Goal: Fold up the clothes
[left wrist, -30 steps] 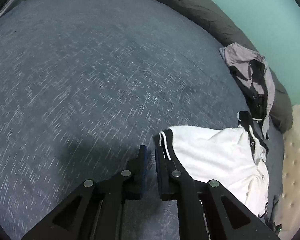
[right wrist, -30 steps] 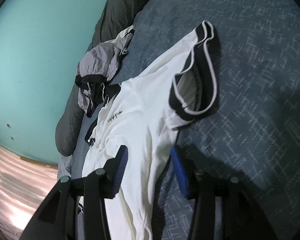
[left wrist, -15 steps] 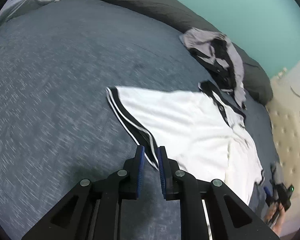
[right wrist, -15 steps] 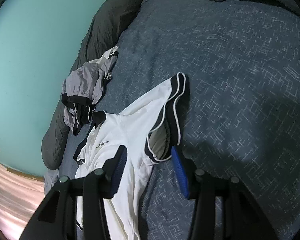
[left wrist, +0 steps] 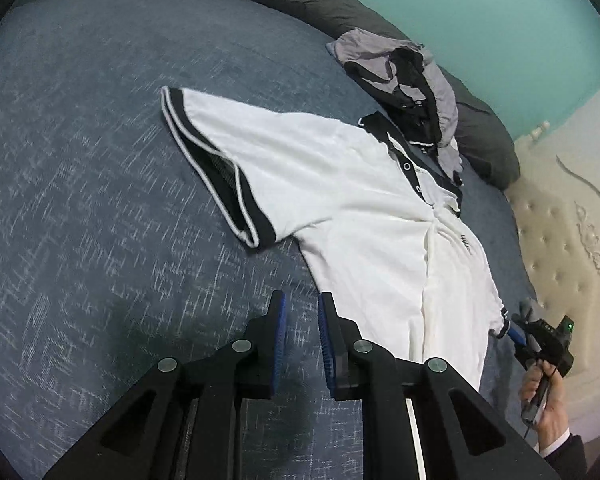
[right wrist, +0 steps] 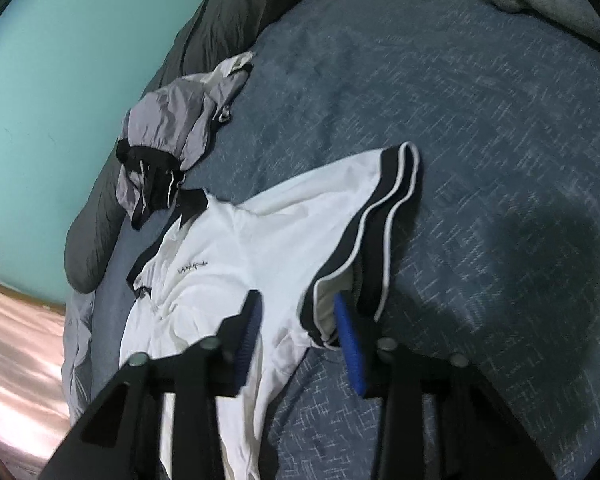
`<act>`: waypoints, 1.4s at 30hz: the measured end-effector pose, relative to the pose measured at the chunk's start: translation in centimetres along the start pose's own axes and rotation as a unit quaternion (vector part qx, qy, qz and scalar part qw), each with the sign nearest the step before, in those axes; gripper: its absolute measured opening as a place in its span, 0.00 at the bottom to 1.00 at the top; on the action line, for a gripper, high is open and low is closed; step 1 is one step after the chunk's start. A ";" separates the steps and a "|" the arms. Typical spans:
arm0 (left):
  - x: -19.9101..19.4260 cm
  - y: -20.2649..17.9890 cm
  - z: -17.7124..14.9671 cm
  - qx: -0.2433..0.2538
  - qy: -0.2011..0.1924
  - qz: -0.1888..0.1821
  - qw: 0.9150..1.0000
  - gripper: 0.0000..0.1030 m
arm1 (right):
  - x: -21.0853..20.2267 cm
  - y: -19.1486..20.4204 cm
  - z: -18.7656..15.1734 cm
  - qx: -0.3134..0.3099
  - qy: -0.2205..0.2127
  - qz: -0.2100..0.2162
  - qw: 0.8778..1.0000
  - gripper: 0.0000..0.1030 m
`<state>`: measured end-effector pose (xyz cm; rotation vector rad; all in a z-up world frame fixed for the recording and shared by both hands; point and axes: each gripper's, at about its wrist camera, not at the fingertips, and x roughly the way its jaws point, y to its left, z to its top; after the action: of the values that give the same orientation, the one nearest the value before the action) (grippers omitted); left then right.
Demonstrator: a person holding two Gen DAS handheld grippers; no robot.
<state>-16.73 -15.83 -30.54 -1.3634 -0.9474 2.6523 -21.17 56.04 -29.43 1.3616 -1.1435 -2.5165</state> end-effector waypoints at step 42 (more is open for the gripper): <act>1.4 1.9 -1.0 0.006 -0.014 0.019 1.000 0.22 | 2.0 -2.1 5.4 -0.144 -0.013 -0.103 0.984 0.39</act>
<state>-16.38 -16.53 -32.98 -1.3589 -0.9168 2.7072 -25.85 59.97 -30.34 1.4334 -0.6337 -2.7125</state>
